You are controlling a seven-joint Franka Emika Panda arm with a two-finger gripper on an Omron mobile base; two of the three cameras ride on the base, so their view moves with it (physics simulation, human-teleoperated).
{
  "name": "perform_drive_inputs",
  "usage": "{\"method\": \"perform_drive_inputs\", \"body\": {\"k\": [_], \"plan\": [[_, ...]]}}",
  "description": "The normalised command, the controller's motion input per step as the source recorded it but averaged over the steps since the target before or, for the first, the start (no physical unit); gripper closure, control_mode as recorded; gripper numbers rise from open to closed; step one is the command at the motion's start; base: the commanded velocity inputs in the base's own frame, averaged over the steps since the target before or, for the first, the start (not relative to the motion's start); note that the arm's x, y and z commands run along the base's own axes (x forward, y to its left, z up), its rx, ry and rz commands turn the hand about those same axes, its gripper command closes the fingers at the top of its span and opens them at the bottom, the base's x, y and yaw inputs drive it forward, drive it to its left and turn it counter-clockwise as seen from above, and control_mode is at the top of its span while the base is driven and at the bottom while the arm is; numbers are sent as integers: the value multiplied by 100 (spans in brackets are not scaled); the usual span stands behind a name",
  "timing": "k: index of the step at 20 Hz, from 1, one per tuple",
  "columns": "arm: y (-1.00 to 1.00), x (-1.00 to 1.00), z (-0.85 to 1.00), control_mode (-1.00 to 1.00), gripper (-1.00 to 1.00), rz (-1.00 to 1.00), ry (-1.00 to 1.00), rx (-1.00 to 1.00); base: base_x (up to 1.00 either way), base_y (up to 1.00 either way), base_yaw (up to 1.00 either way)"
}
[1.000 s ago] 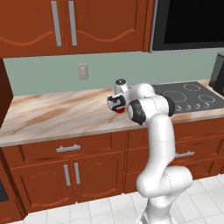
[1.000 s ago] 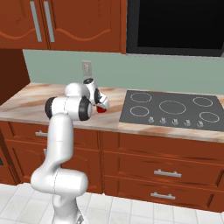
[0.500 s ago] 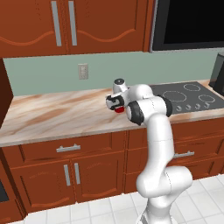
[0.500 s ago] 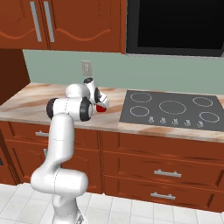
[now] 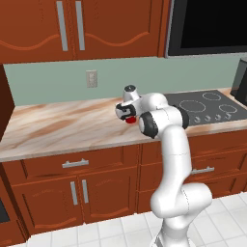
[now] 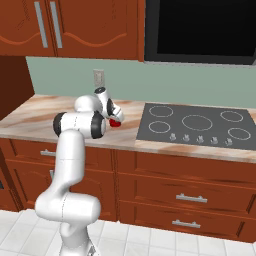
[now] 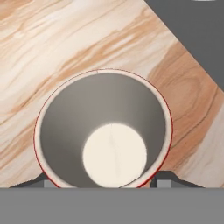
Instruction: Pick the mug on the counter and place it in the cabinet with the handle facing the right, like the mugs already inside.
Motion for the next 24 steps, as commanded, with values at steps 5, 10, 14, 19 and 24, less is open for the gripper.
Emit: {"method": "perform_drive_inputs", "body": {"k": [5,10,14,19,24], "plan": [[0,0,0,-100,100,0,0,0,0,0,0],[0,-3,0,-100,100,0,-1,0,0,0,0],[1,-27,0,-100,100,0,-7,0,0,0,0],[0,-39,2,-100,100,0,-10,0,0,0,0],[0,-46,4,-100,100,4,-10,0,0,0,0]]}}
